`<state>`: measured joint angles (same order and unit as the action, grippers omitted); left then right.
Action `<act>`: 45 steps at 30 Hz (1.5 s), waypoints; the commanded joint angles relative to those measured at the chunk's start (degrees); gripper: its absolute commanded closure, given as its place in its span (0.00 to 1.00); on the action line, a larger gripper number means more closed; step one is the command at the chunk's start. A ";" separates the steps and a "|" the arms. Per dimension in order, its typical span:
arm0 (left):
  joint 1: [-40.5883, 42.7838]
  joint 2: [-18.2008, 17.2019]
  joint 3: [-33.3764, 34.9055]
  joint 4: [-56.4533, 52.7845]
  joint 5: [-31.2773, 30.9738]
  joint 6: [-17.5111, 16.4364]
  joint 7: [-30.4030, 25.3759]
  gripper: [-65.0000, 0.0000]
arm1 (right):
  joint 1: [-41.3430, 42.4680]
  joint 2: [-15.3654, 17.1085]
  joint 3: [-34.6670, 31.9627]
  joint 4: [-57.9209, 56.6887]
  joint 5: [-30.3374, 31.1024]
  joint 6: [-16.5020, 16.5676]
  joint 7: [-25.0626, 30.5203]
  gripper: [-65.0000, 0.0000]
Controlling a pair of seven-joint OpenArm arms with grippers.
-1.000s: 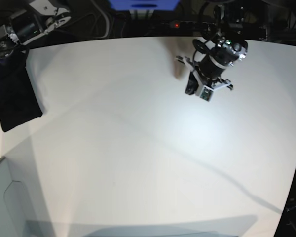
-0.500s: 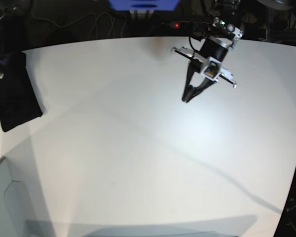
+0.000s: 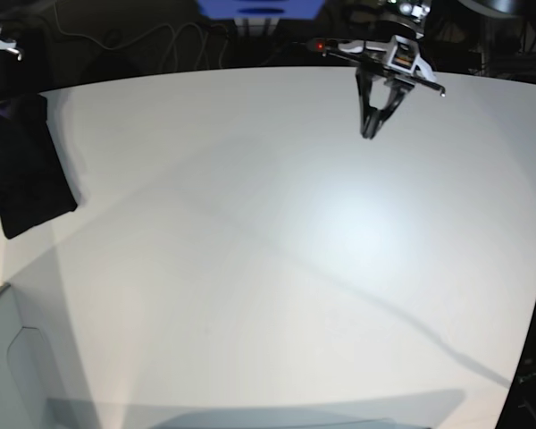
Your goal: Fold the T-shirt properly
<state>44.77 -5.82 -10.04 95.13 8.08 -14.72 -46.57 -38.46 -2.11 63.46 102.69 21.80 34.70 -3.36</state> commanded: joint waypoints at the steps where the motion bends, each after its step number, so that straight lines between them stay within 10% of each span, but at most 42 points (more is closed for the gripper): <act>1: 0.46 -0.11 -0.11 -0.85 -0.65 0.26 -2.97 0.94 | -1.24 -0.13 0.41 0.82 1.10 -0.28 2.08 1.00; 8: -1.21 -1.25 0.07 -10.43 -0.65 0.26 -8.95 0.94 | -1.41 -4.62 0.41 1.17 1.10 5.26 2.08 1.00; 21: -1.83 -4.86 0.50 -16.85 -0.38 0.08 -18.27 0.94 | -5.45 -6.89 0.23 -2.69 1.45 5.30 1.64 1.00; 29: -2.36 -6.18 0.42 -26.08 13.86 0.26 -28.99 0.94 | -5.19 -6.89 0.14 -17.11 1.36 5.30 1.64 1.00; 45: -2.27 -9.78 14.48 -43.22 15.79 0.26 -28.82 0.94 | -2.20 -5.50 -0.12 -36.54 1.01 5.30 1.73 1.00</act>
<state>41.85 -15.07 4.62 51.42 24.64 -14.61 -73.82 -39.48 -8.23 62.81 65.41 21.96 39.20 -3.05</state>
